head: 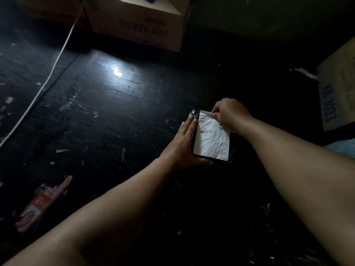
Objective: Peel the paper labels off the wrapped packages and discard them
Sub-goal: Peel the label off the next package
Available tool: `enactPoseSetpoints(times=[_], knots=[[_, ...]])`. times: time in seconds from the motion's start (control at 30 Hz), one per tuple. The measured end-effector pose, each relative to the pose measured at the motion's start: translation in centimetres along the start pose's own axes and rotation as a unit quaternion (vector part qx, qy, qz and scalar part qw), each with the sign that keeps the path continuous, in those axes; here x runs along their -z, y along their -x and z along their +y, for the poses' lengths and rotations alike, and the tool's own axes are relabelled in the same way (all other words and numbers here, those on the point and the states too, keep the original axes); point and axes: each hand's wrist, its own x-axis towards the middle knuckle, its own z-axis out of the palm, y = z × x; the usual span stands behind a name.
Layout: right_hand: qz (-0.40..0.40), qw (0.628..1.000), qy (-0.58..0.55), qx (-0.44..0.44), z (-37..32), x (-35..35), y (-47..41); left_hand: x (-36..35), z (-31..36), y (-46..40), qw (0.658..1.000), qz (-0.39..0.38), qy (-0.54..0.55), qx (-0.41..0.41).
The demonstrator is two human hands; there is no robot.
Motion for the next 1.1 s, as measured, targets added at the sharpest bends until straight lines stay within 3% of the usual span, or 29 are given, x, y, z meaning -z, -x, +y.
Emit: enactPoseSetpoints(times=[0.37, 0.7, 0.93, 1.1], knots=[[0.029, 0.991, -0.088, 0.099, 1.7, 1.1, 1.8, -0.1, 0.1, 0.1, 1.0, 0.014, 0.016, 0.002], [0.0, 0.998, -0.029, -0.061, 0.2, 0.1, 2.2, -0.1, 0.4, 0.1, 1.0, 0.006, 0.013, 0.007], [0.012, 0.999, -0.011, 0.036, 0.6, 1.2, 3.4, -0.2, 0.4, 0.2, 0.999, 0.025, 0.021, 0.004], [0.003, 0.993, -0.066, 0.099, 1.7, 2.1, 4.4, -0.3, 0.6, 0.4, 0.999, 0.031, 0.03, 0.002]])
